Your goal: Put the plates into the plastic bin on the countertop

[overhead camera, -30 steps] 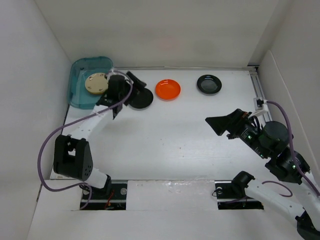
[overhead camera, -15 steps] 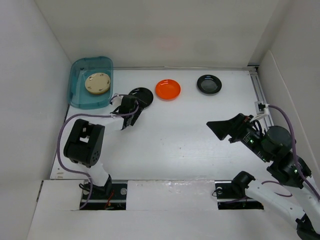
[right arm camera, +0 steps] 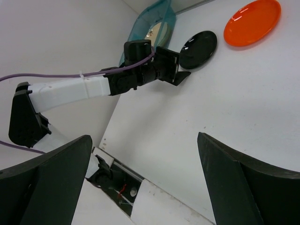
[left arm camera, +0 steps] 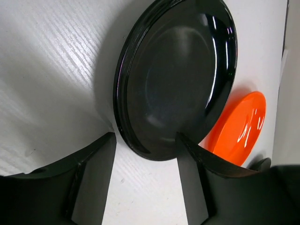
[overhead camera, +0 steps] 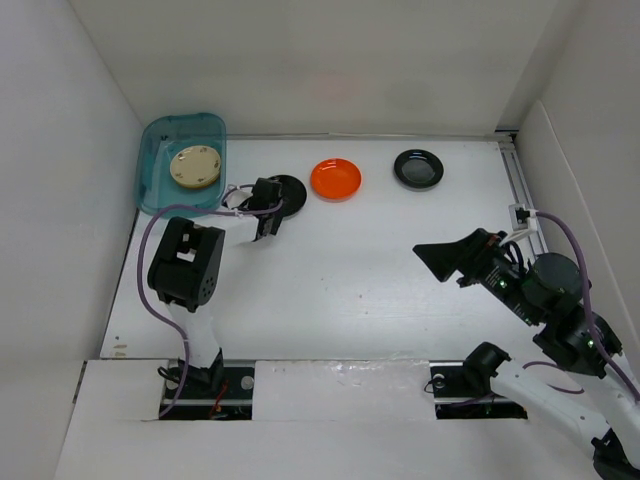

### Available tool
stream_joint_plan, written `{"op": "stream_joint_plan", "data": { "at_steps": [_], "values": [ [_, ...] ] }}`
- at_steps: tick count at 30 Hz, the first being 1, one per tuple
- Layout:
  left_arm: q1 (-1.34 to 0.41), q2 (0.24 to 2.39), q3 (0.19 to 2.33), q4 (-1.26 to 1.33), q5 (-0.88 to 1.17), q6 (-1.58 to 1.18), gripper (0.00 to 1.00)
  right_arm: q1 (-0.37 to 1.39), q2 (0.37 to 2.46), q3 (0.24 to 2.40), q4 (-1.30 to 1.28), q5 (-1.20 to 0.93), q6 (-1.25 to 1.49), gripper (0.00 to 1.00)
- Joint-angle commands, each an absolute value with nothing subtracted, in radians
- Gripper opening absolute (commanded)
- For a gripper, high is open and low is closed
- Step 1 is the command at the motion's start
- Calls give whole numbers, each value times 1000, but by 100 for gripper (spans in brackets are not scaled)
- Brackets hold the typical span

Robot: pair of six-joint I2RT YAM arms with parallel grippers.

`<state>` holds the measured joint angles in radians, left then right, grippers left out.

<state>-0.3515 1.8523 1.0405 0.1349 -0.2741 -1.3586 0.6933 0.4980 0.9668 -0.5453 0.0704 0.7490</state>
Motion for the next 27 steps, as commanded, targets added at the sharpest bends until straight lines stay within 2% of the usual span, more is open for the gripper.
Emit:
{"op": "stream_joint_plan", "data": {
  "at_steps": [1, 6, 10, 13, 17, 21, 27],
  "values": [
    [-353, 1899, 1086, 3, -320, -1428, 50, 689, 482, 980, -508, 83, 719, 100],
    [-342, 1933, 1100, -20, -302, -1451, 40, 689, 463, 980, -529, 92, 709, 100],
    [-331, 1945, 1100, -20, -281, -1460, 22, 689, 454, 989, -551, 101, 699, 100],
    [-331, 1957, 1109, -20, -268, -1460, 1, 689, 454, 1000, -551, 110, 690, 100],
    [-331, 1928, 1100, -20, -258, -1460, 0, 689, 445, 1000, -560, 110, 690, 100],
    [-331, 1809, 1109, -49, -304, -1450, 0, 689, 445, 1009, -560, 110, 690, 100],
    [-331, 1736, 1337, -124, -376, -1248, 0, 689, 445, 1009, -560, 110, 690, 100]
  ]
}}
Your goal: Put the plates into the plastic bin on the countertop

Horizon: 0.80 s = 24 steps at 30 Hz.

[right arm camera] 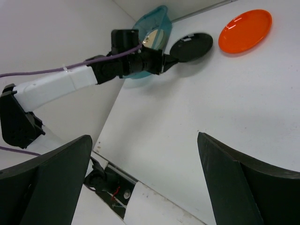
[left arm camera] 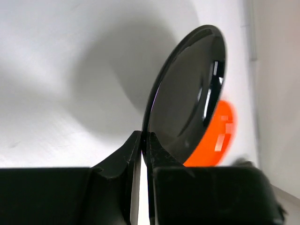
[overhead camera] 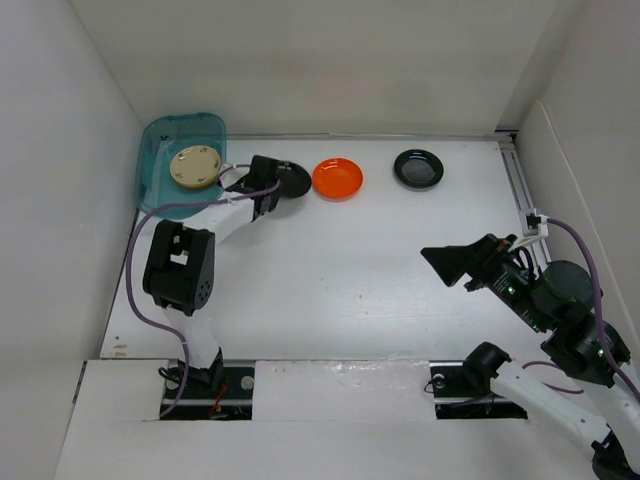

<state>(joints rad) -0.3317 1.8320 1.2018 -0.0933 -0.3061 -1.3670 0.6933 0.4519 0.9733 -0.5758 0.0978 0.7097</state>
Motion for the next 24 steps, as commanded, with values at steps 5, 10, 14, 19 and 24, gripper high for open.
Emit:
{"op": "stream_joint_plan", "data": {
  "at_steps": [5, 10, 14, 19, 24],
  "values": [
    [-231, 1716, 1521, -247, -359, -1168, 0, 689, 445, 1009, -560, 110, 690, 100],
    [-20, 1773, 1647, -318, -190, -1137, 0, 689, 445, 1009, -569, 110, 690, 100],
    [116, 1821, 1657, -318, -144, -1108, 0, 689, 445, 1009, -569, 110, 690, 100],
    [221, 1920, 1696, -299, -101, -1055, 0, 689, 436, 1009, -569, 110, 690, 100],
    [274, 2009, 1741, -252, -48, -989, 0, 689, 445, 1000, -558, 100, 690, 100]
  ]
}}
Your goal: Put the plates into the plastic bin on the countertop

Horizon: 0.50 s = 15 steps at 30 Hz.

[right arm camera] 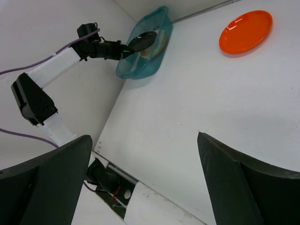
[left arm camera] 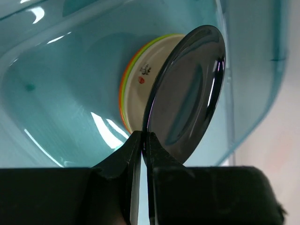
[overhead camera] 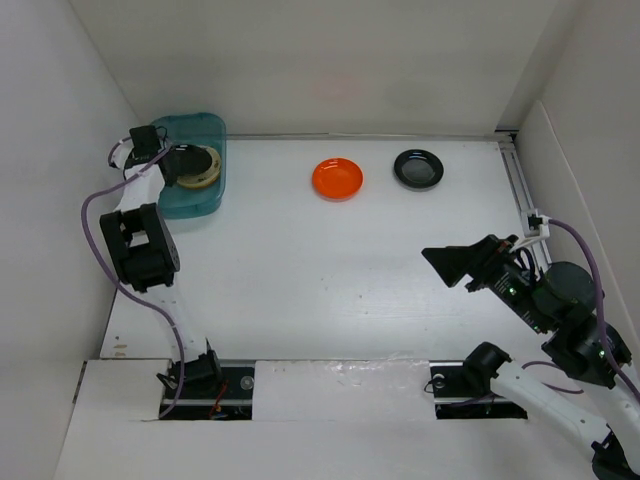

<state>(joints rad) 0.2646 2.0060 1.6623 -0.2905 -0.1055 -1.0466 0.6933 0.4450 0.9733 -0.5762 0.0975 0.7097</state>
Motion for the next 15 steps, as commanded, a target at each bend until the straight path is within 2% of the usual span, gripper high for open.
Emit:
{"op": "stream_joint_plan", "data": {
  "at_steps": [1, 4, 5, 6, 8, 9, 10, 15],
  "values": [
    [275, 2034, 1752, -252, -37, -977, 0, 689, 445, 1000, -558, 100, 690, 100],
    [275, 2046, 1781, -261, -17, -965, 0, 689, 454, 1000, -558, 100, 699, 100],
    [275, 2046, 1781, -261, -6, -965, 7, 689, 454, 1000, -558, 100, 699, 100],
    [275, 2036, 1772, -261, -6, -965, 47, 689, 454, 1000, -558, 91, 699, 100],
    [275, 2010, 1763, -252, 9, -965, 64, 689, 454, 991, -546, 81, 699, 100],
    [275, 1973, 1752, -252, 9, -965, 87, 689, 454, 991, -537, 72, 710, 100],
    [275, 1948, 1743, -252, 0, -944, 99, 689, 454, 991, -537, 72, 710, 100],
    [226, 1780, 1723, -194, 3, -809, 100, 689, 476, 982, -505, 51, 719, 100]
  ]
}}
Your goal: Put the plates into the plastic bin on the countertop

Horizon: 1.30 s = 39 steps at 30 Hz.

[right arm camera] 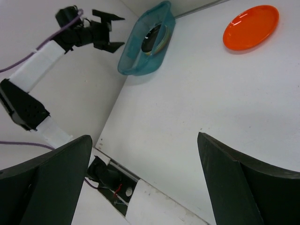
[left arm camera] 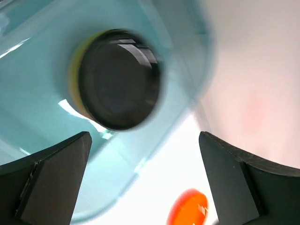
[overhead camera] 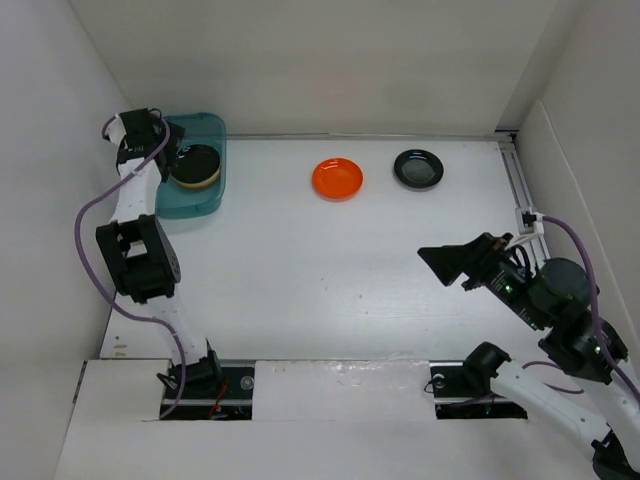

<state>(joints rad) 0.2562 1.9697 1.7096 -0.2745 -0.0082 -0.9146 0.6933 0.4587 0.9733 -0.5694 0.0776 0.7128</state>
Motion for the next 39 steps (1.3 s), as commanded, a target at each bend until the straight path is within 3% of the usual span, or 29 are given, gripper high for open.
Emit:
{"op": "stream_joint_plan", "data": {
  "at_steps": [1, 6, 12, 17, 27, 32, 37, 38, 39],
  "values": [
    [189, 1766, 1711, -180, 53, -783, 100, 689, 488, 971, -496, 51, 719, 100],
    [-24, 1756, 1687, -129, 138, -689, 100, 689, 524, 953, -457, 72, 738, 100],
    [-247, 2000, 1753, -71, 236, -630, 100, 689, 555, 953, -456, 83, 738, 100],
    [-256, 2157, 1767, 26, 324, -621, 100, 689, 534, 943, -474, 92, 738, 100],
    [-256, 2388, 1945, -44, 396, -612, 98, 689, 511, 916, -476, 101, 738, 100],
    [-256, 2480, 1979, -60, 414, -641, 84, 689, 520, 916, -476, 101, 738, 100],
    [-256, 2529, 2019, -49, 475, -660, 59, 689, 529, 916, -476, 101, 738, 100],
    [-256, 2539, 2019, -49, 485, -660, 48, 689, 529, 916, -476, 101, 738, 100],
    [-256, 2554, 2034, -58, 485, -660, 43, 689, 529, 916, -476, 101, 738, 100]
  ]
}}
